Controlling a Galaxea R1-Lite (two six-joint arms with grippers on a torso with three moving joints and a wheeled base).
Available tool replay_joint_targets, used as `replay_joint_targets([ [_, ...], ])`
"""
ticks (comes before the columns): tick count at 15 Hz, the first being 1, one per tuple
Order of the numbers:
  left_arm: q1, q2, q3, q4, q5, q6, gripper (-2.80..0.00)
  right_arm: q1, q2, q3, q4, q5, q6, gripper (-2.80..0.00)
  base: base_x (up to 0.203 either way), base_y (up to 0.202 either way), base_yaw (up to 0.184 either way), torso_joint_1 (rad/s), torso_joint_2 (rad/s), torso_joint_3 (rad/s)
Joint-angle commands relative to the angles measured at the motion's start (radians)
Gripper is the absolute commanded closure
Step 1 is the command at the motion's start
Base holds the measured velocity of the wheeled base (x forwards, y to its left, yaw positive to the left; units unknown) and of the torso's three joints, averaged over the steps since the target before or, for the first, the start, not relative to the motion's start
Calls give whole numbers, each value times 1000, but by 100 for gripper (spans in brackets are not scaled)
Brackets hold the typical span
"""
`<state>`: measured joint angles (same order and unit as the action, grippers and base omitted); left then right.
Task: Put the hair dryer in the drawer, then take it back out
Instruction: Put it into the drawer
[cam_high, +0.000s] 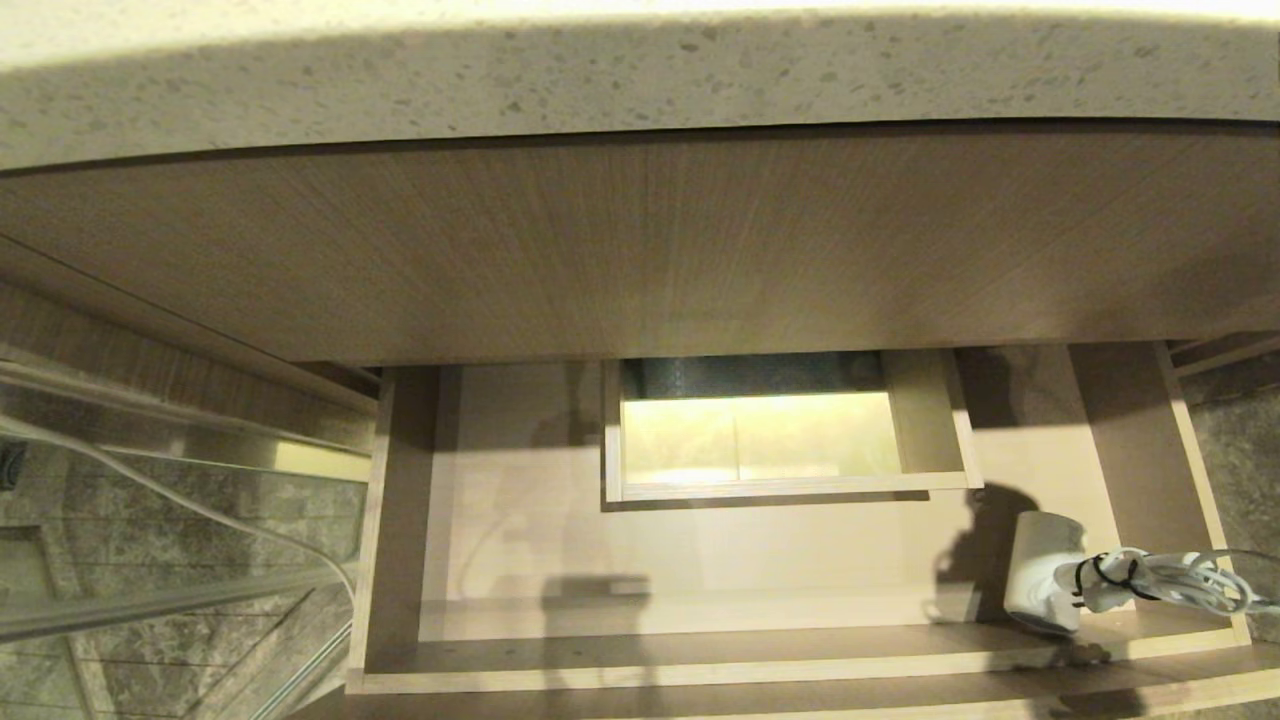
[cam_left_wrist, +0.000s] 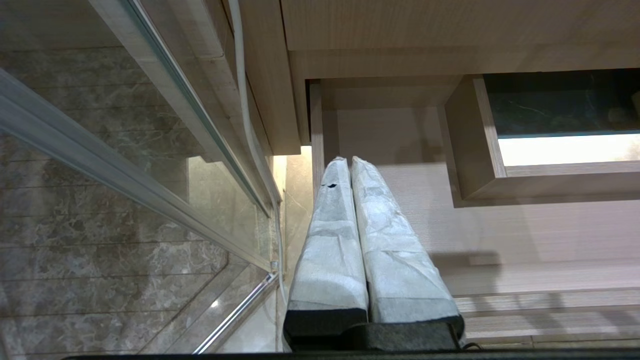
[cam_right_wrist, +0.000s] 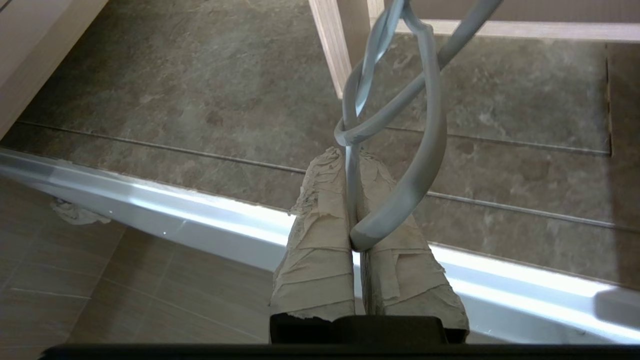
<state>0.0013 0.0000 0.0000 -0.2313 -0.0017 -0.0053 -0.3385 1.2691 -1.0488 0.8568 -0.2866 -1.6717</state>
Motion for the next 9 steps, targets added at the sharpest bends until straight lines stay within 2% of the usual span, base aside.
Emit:
replay_joint_targets([
  [1, 0, 0, 40, -2, 0, -1, 0, 11, 25, 1, 1, -2, -8, 0, 0, 0, 0, 0, 0, 0],
  [9, 0, 0, 40, -2, 0, -1, 0, 17, 78, 7, -44, -2, 26, 0, 0, 0, 0, 0, 0, 0],
])
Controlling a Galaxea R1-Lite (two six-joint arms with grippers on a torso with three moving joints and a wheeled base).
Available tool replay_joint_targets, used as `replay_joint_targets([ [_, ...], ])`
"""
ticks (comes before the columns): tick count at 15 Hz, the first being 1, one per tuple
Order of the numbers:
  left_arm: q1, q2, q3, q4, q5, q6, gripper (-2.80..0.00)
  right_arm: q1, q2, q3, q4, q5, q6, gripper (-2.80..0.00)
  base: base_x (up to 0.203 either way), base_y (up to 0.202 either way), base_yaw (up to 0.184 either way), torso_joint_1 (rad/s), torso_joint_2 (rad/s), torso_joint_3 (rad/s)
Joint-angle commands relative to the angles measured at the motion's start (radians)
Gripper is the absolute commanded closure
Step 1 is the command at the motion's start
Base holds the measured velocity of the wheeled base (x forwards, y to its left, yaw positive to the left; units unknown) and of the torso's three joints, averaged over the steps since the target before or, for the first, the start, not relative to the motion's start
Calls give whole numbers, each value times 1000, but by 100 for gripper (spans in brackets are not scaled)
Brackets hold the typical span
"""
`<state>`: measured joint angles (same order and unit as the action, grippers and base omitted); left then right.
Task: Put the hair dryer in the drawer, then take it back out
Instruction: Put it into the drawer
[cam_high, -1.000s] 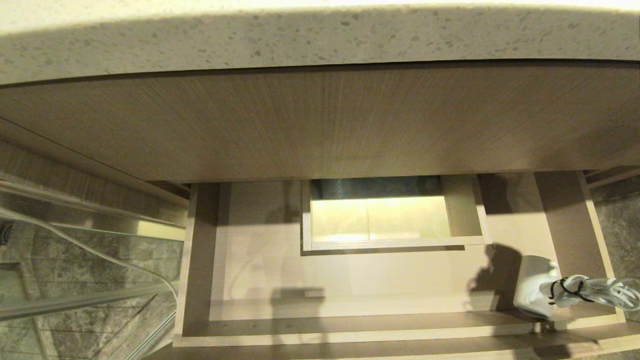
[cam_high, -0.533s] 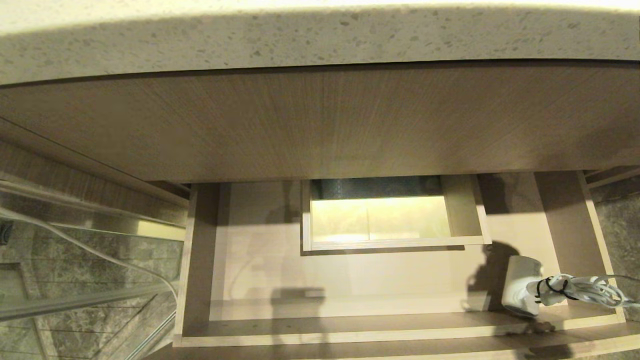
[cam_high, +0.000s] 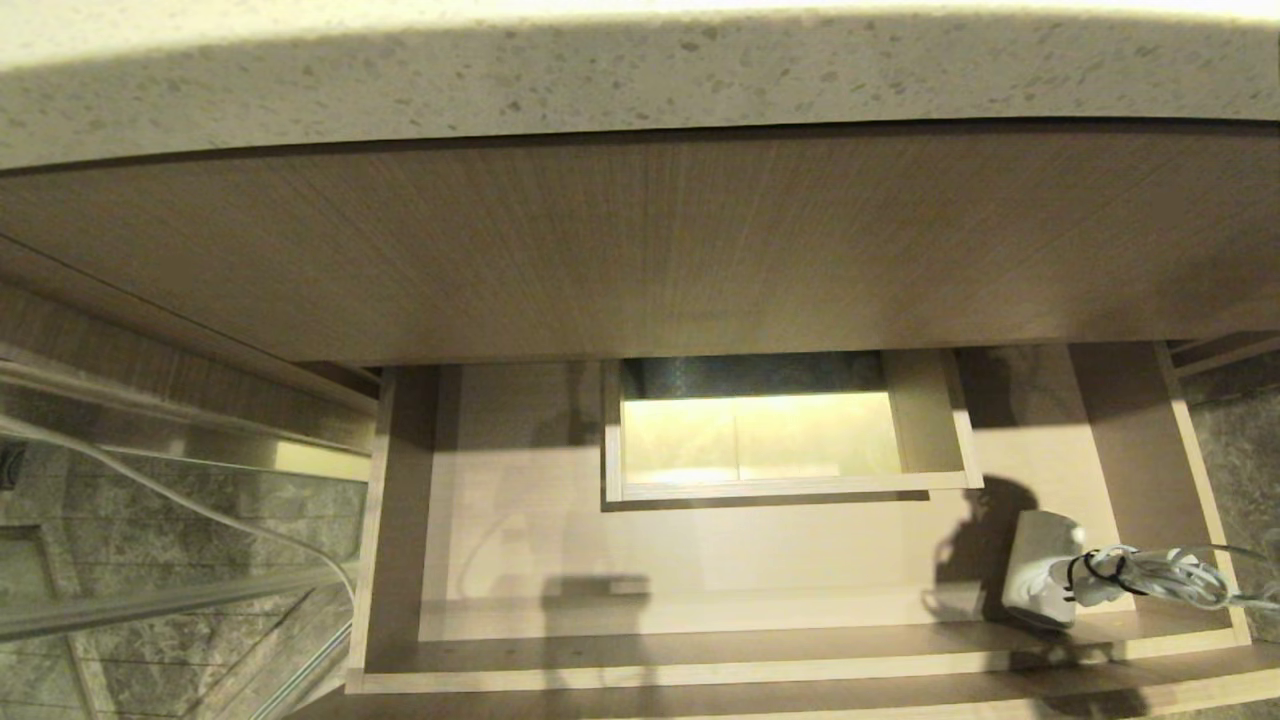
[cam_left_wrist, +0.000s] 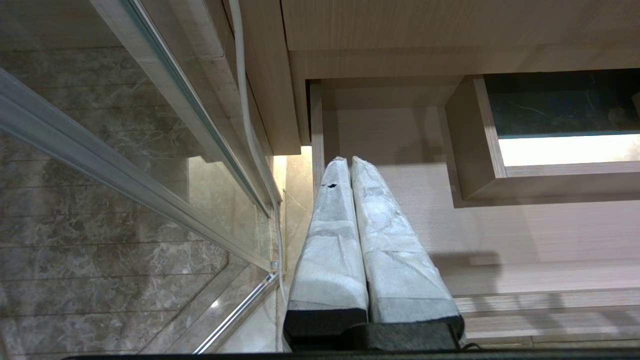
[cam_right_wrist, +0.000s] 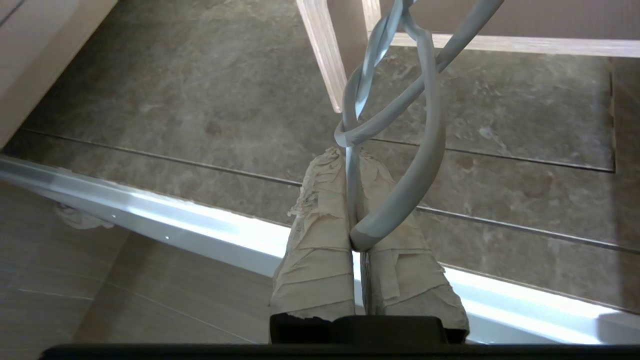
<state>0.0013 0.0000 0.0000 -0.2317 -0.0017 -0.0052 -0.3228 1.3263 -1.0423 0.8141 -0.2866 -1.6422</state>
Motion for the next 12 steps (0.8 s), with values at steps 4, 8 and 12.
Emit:
replay_joint_targets([
  [4, 0, 0, 40, -1, 0, -1, 0, 33, 67, -2, -59, 25, 36, 0, 0, 0, 0, 0, 0, 0],
  [8, 0, 0, 40, -1, 0, -1, 0, 54, 102, -8, -99, 38, 57, 0, 0, 0, 0, 0, 0, 0],
  [12, 0, 0, 40, -1, 0, -1, 0, 77, 143, -8, -176, 37, 102, 0, 0, 0, 0, 0, 0, 0],
])
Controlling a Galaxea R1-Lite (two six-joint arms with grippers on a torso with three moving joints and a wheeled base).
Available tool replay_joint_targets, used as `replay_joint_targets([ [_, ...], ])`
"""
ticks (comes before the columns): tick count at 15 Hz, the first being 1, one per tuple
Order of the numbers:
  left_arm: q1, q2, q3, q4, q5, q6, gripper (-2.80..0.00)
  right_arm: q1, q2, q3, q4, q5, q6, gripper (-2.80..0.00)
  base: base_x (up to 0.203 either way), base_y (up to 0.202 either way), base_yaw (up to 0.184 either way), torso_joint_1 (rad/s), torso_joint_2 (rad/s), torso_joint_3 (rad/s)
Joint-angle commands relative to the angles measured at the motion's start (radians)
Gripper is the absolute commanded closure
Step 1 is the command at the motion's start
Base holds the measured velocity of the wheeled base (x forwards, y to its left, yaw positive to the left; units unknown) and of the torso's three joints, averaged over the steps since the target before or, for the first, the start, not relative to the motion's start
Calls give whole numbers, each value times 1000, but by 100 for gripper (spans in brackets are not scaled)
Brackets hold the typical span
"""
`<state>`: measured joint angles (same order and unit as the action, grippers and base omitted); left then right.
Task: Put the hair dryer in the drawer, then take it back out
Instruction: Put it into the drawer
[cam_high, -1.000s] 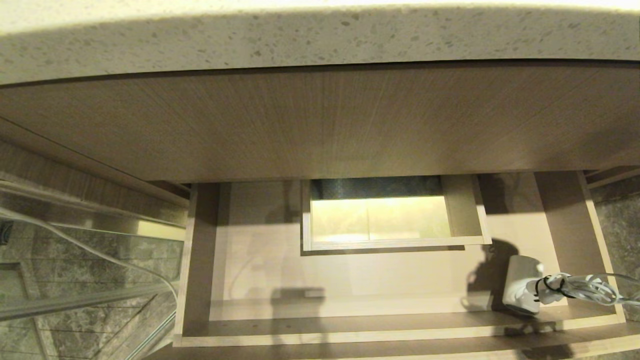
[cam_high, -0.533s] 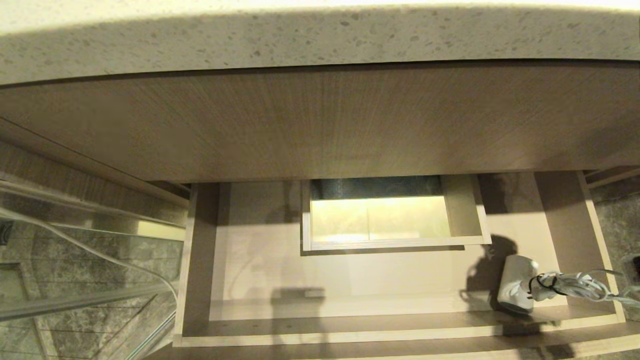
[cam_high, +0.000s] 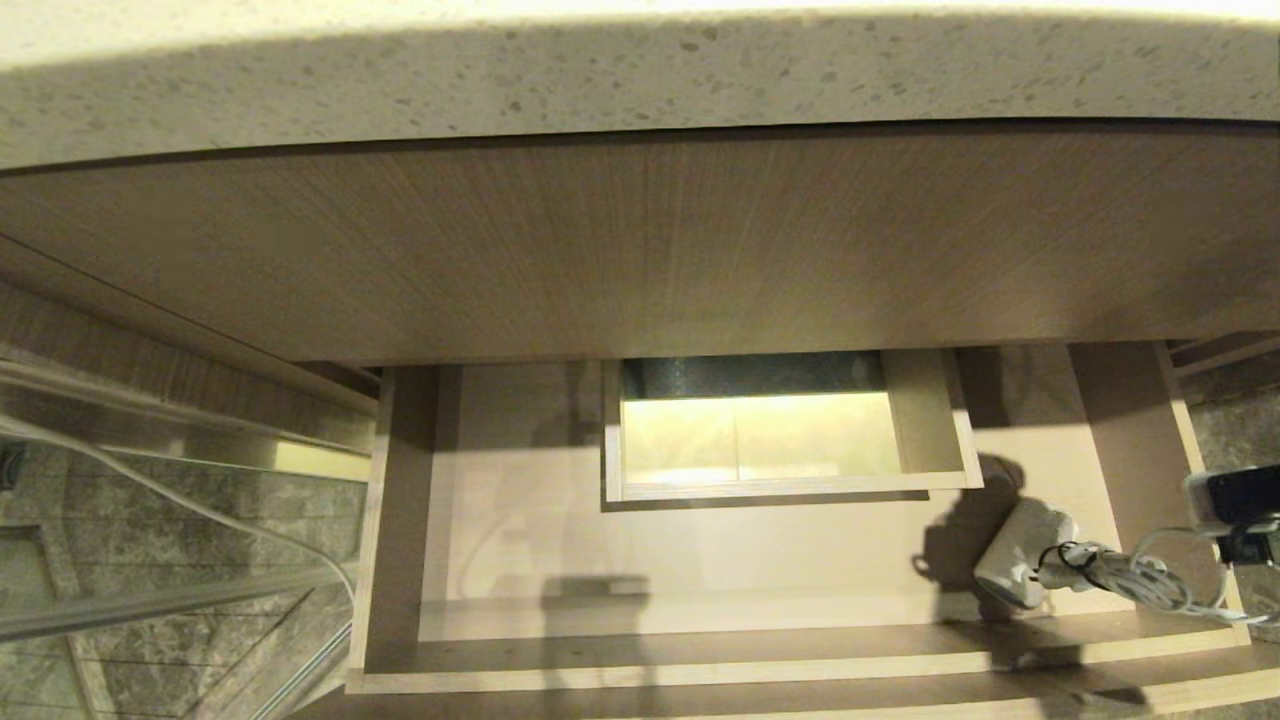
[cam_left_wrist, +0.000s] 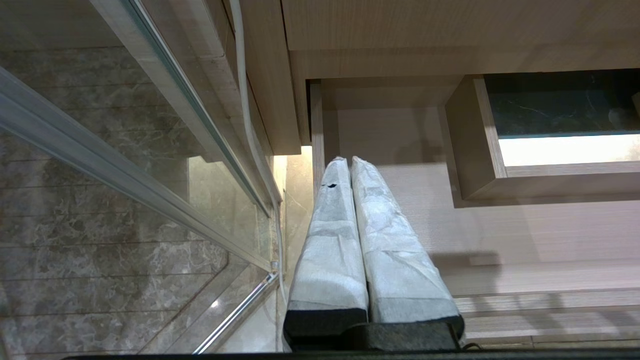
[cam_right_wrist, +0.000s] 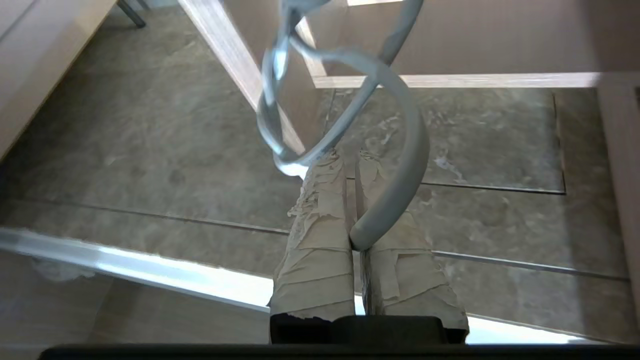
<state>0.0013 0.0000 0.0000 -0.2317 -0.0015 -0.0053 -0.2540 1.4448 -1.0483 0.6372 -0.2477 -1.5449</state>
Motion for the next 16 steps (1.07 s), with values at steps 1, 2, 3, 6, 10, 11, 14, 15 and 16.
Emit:
replay_joint_targets([
  [1, 0, 0, 40, -1, 0, -1, 0, 15, 29, -4, -1, -2, 11, 0, 0, 0, 0, 0, 0, 0],
  [2, 0, 0, 40, -1, 0, -1, 0, 16, 32, -3, -4, -2, 14, 0, 0, 0, 0, 0, 0, 0],
  [3, 0, 0, 40, -1, 0, -1, 0, 16, 37, -1, -13, -2, 14, 0, 0, 0, 0, 0, 0, 0],
  [6, 0, 0, 40, -1, 0, -1, 0, 24, 49, -2, -39, -1, 13, 0, 0, 0, 0, 0, 0, 0],
  [10, 0, 0, 40, -1, 0, -1, 0, 24, 52, -4, -43, -4, 14, 0, 0, 0, 0, 0, 0, 0],
  [11, 0, 0, 40, -1, 0, -1, 0, 24, 55, -4, -49, -4, 14, 0, 0, 0, 0, 0, 0, 0],
  [14, 0, 0, 40, -1, 0, -1, 0, 24, 55, -2, -67, -4, 16, 0, 0, 0, 0, 0, 0, 0],
  [15, 0, 0, 40, -1, 0, -1, 0, 22, 54, -3, -66, -4, 13, 0, 0, 0, 0, 0, 0, 0],
  [16, 0, 0, 40, -1, 0, -1, 0, 24, 52, -8, -65, -4, 0, 0, 0, 0, 0, 0, 0, 0],
])
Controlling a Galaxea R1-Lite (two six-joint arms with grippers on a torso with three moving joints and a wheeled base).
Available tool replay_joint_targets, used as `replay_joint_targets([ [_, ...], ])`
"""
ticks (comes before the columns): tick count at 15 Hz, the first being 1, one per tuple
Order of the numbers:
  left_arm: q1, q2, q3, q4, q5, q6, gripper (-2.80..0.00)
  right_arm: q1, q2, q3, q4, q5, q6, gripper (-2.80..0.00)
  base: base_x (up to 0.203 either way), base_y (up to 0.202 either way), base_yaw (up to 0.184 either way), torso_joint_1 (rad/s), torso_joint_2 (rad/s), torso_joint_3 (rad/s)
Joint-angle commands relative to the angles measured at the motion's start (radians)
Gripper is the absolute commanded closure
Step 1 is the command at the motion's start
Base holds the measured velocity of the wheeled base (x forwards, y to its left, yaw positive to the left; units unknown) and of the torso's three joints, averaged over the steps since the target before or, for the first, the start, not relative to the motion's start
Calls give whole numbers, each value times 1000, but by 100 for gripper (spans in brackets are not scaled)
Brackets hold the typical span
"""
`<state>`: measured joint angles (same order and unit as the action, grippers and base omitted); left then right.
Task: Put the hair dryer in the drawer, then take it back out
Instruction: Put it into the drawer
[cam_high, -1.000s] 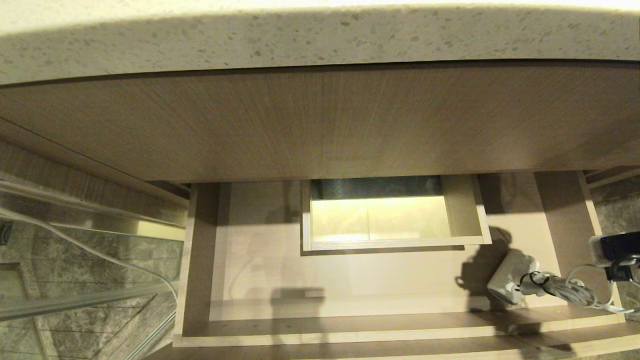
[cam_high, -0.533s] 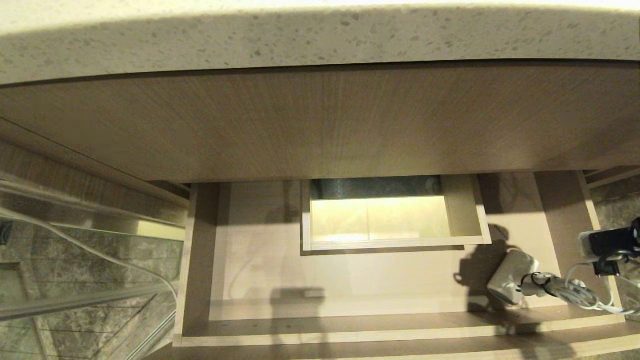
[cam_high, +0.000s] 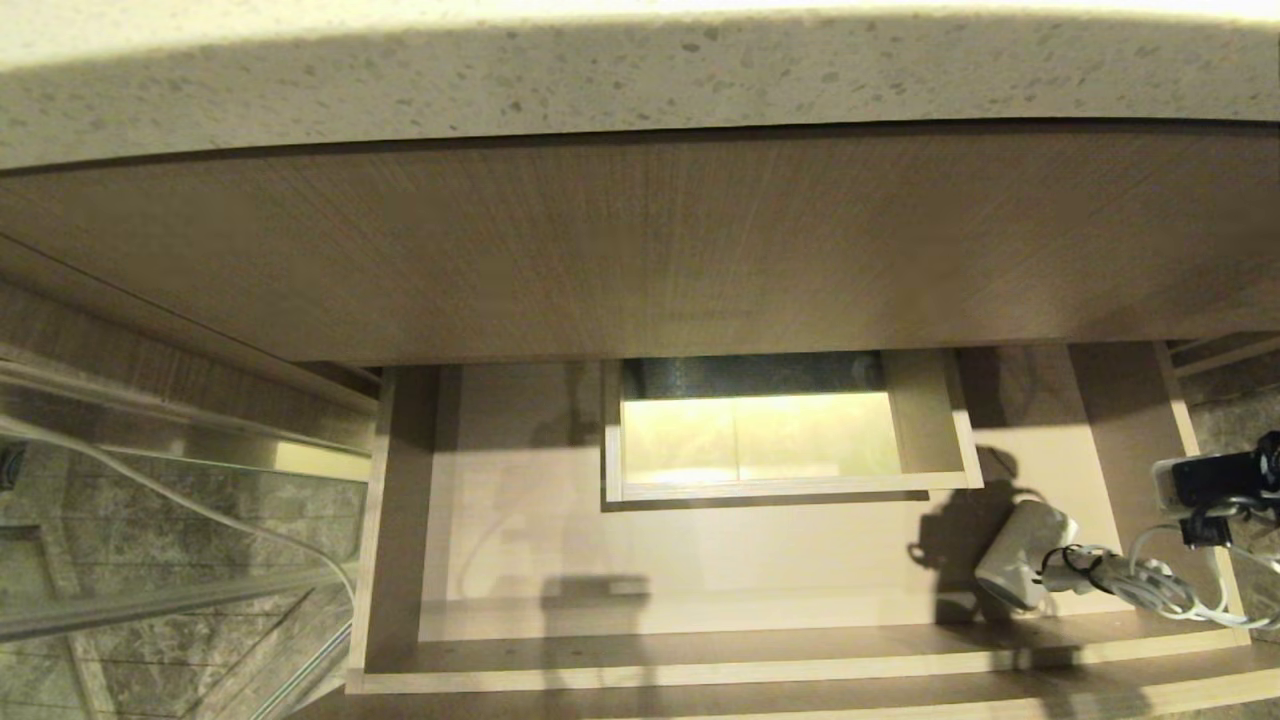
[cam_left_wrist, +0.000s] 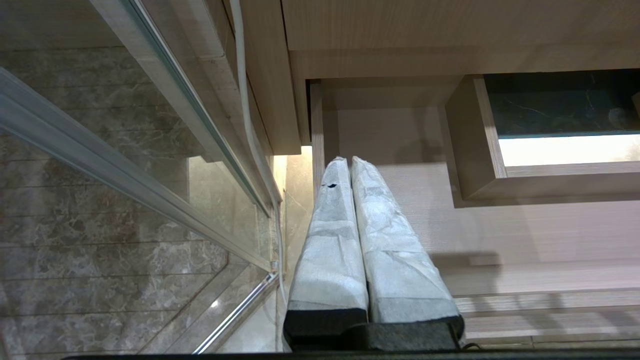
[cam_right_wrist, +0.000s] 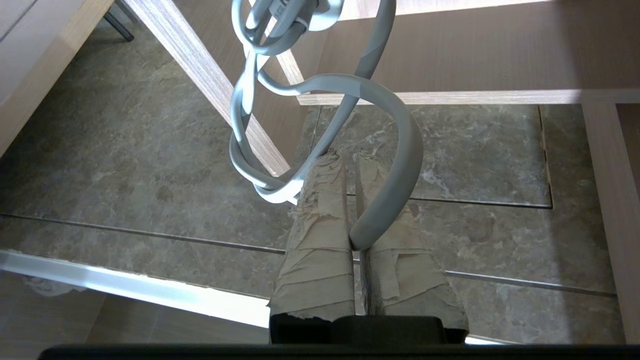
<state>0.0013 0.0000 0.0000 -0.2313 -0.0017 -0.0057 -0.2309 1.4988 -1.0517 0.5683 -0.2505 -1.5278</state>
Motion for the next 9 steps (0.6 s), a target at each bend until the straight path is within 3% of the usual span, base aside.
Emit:
replay_joint_targets([
  [1, 0, 0, 40, -2, 0, 0, 0, 1, -2, -2, 2, -4, -7, 0, 0, 0, 0, 0, 0, 0],
  [9, 0, 0, 40, -2, 0, 0, 0, -4, 3, 3, 2, -7, 2, 0, 0, 0, 0, 0, 0, 0],
])
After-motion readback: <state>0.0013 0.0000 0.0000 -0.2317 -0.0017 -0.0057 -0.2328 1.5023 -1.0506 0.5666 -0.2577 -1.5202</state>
